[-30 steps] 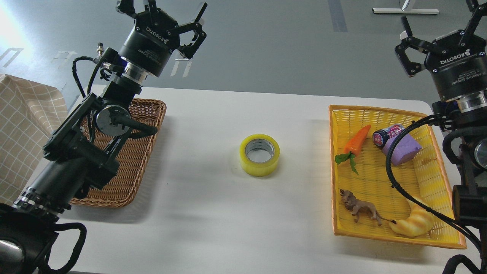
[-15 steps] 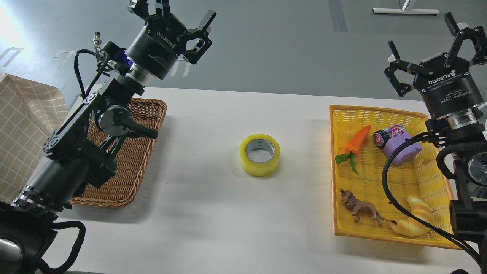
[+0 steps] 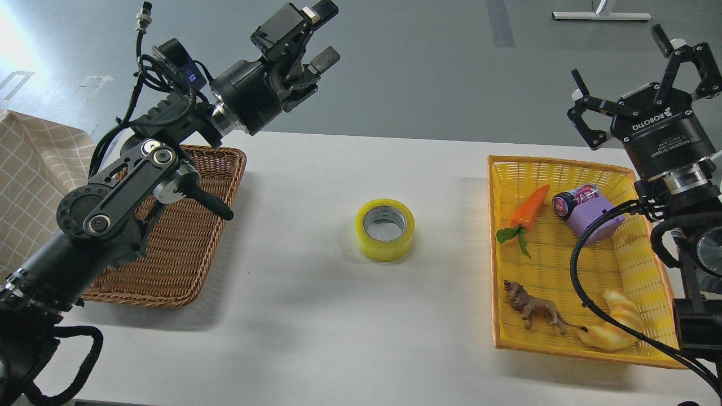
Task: Place and transfer tape with both arms
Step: 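Reach the left gripper over the wicker basket toward the tape roll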
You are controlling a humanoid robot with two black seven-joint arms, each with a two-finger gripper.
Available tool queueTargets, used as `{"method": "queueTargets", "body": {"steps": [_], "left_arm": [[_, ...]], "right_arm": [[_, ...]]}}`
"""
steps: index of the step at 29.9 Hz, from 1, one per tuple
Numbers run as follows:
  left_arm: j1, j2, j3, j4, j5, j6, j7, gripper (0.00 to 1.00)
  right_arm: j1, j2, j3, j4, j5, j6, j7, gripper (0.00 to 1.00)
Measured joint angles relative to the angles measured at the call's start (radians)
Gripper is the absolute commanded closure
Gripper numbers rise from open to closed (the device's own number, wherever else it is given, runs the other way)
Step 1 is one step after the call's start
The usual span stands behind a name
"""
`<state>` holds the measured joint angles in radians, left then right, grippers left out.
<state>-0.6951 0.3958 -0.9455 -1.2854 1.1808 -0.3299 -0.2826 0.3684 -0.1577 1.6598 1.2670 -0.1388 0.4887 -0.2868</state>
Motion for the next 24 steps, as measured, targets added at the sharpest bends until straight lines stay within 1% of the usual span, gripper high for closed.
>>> {"method": "queueTargets", "body": {"steps": [6, 11, 14, 18, 22, 24], "left_arm": [[-0.037, 0.058, 0.044, -0.039, 0.174, 0.0, 0.004, 0.02], [-0.108, 0.114, 0.173, -0.053, 0.225, -0.002, 0.008, 0.02], [-0.15, 0.143, 0.255, -0.053, 0.276, 0.0, 0.019, 0.02], [-0.185, 0.165, 0.34, -0.052, 0.387, -0.004, 0.053, 0.02], [-0.221, 0.175, 0.438, -0.049, 0.456, -0.024, 0.116, 0.02], [-0.239, 0.176, 0.484, -0.044, 0.462, -0.037, 0.157, 0.02]], "right_arm": [[0.005, -0.003, -0.002, 0.002, 0.0, 0.0, 0.0, 0.0], [0.016, -0.022, -0.052, 0.003, -0.003, 0.0, 0.0, 0.0], [0.022, -0.033, -0.079, 0.003, -0.012, 0.0, 0.0, 0.0], [0.024, -0.039, -0.087, 0.003, -0.014, 0.0, 0.0, 0.0], [0.024, -0.047, -0.09, 0.002, -0.017, 0.0, 0.0, 0.0], [0.024, -0.053, -0.096, 0.002, -0.021, 0.0, -0.001, 0.0]]}}
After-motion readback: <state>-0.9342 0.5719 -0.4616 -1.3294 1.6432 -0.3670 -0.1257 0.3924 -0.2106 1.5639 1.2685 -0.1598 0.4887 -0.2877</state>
